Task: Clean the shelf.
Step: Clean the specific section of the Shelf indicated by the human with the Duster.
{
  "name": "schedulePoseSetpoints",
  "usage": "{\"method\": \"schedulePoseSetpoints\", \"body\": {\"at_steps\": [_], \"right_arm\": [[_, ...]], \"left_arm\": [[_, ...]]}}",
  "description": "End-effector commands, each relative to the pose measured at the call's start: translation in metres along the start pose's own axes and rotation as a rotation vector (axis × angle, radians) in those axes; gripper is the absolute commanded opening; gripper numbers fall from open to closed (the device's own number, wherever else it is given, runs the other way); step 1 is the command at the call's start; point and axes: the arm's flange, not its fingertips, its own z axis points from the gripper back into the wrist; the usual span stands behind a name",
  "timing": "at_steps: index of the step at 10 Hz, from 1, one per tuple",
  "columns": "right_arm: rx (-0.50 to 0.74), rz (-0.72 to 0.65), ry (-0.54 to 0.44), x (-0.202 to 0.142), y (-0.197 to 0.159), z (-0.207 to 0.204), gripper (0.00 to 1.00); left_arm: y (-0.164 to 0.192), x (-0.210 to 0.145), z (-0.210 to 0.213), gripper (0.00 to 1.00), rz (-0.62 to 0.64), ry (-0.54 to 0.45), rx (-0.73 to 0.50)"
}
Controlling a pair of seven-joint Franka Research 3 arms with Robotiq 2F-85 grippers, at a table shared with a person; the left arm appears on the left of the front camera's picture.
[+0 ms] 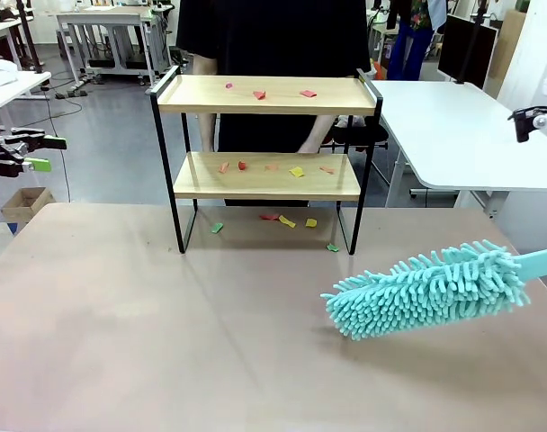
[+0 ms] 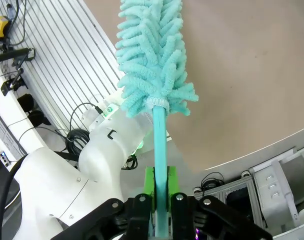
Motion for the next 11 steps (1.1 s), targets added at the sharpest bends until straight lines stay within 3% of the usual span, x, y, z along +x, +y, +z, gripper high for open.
{"method": "schedulePoseSetpoints", "body": {"at_steps": [1,11], "right_arm": [[-0.005,0.0,0.004,-0.0027,0.0015,0.0016,0.13],[-0.005,0.0,0.004,-0.0027,0.0015,0.0016,0.13]], "left_arm": [[-0.0017,0.0026,0.0006,1.0,-0.002,0.002,0.001],[-0.0017,0.0026,0.0006,1.0,-0.002,0.002,0.001]]}}
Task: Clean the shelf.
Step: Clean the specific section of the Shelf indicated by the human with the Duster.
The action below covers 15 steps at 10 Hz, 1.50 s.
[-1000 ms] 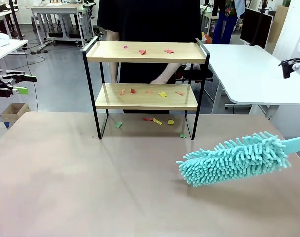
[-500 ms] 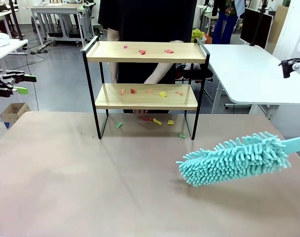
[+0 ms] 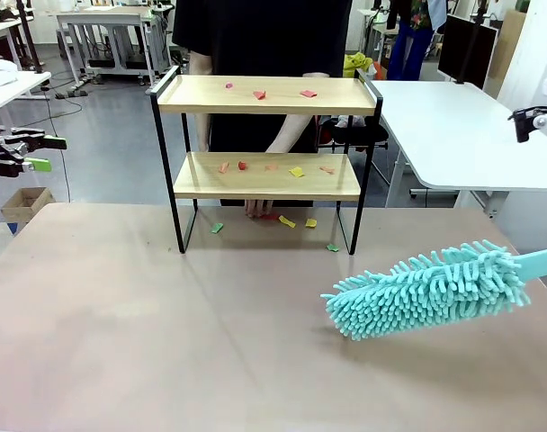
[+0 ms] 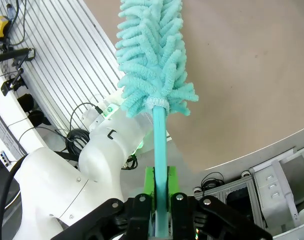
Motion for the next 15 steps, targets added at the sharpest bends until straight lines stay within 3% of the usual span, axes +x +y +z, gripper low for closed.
{"method": "schedulePoseSetpoints", "body": {"at_steps": [1,10,15], "right_arm": [[-0.005,0.001,0.004,-0.003,0.002,0.002,0.13],[0.0,0.0,0.0,0.0,0.0,0.0,0.13],[0.078,-0.15,-0.184,0.073,0.059,-0.008,0.13]], "left_arm": [[-0.002,0.003,0.001,1.0,-0.002,0.002,0.001],[-0.002,0.003,0.001,1.0,-0.002,0.002,0.001],[-0.002,0.003,0.001,1.0,-0.002,0.002,0.001]]}}
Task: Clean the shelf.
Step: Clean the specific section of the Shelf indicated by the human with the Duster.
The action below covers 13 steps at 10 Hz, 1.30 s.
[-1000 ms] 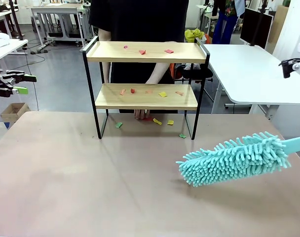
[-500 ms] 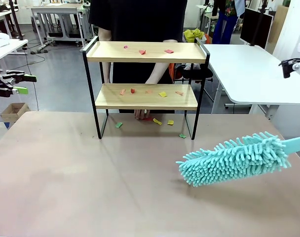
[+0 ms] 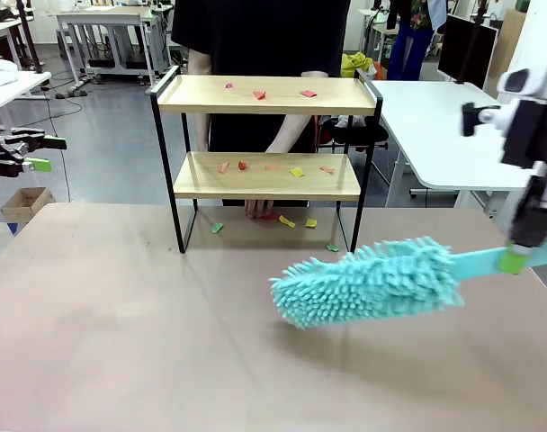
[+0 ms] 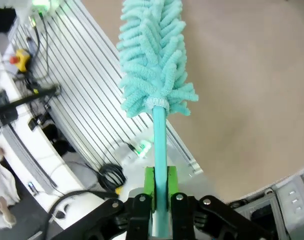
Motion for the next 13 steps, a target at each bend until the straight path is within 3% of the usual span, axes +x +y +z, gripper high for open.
{"method": "schedulePoseSetpoints", "body": {"at_steps": [1,4,7,9,12,13], "right_arm": [[0.004,-0.09,-0.104,0.022,0.025,-0.016,0.13],[-0.07,-0.251,-0.208,0.068,0.07,-0.05,0.13],[-0.102,-0.322,-0.346,0.096,0.094,-0.075,0.13],[-0.11,-0.292,-0.285,0.092,0.091,-0.066,0.13],[-0.112,-0.296,-0.29,0.093,0.092,-0.069,0.13],[-0.111,-0.291,-0.28,0.114,0.1,-0.085,0.13]], "left_arm": [[-0.002,0.003,0.001,1.0,-0.002,0.002,0.001],[-0.002,0.003,0.001,1.0,-0.002,0.002,0.001],[-0.002,0.003,0.001,1.0,-0.002,0.002,0.001],[-0.002,0.003,0.001,1.0,-0.002,0.002,0.001],[-0.002,0.003,0.001,1.0,-0.002,0.002,0.001],[-0.002,0.003,0.001,1.0,-0.002,0.002,0.001]]}}
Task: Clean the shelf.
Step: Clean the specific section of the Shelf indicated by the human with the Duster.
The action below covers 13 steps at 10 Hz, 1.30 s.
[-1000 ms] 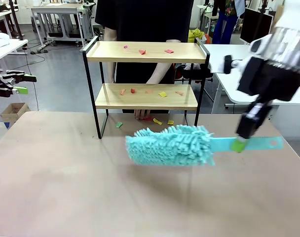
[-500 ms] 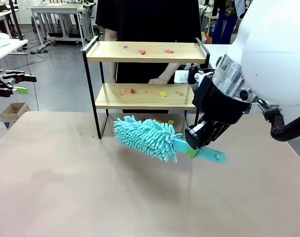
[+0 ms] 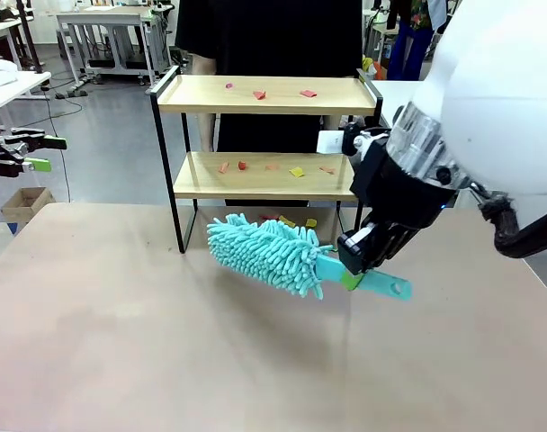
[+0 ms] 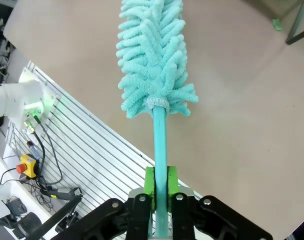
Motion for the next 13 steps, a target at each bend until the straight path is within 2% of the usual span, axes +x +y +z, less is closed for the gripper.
{"method": "schedulePoseSetpoints", "body": {"at_steps": [1,7,13], "right_arm": [[0.007,-0.025,-0.022,0.017,0.019,-0.024,0.13],[-0.01,-0.216,-0.18,0.045,0.046,-0.082,0.13],[-0.035,-0.408,-0.301,0.109,0.061,-0.134,0.13]], "left_arm": [[-0.002,0.003,0.001,1.0,-0.002,0.002,0.001],[-0.002,0.003,0.001,1.0,-0.002,0.002,0.001],[-0.002,0.003,0.001,1.0,-0.002,0.002,0.001]]}}
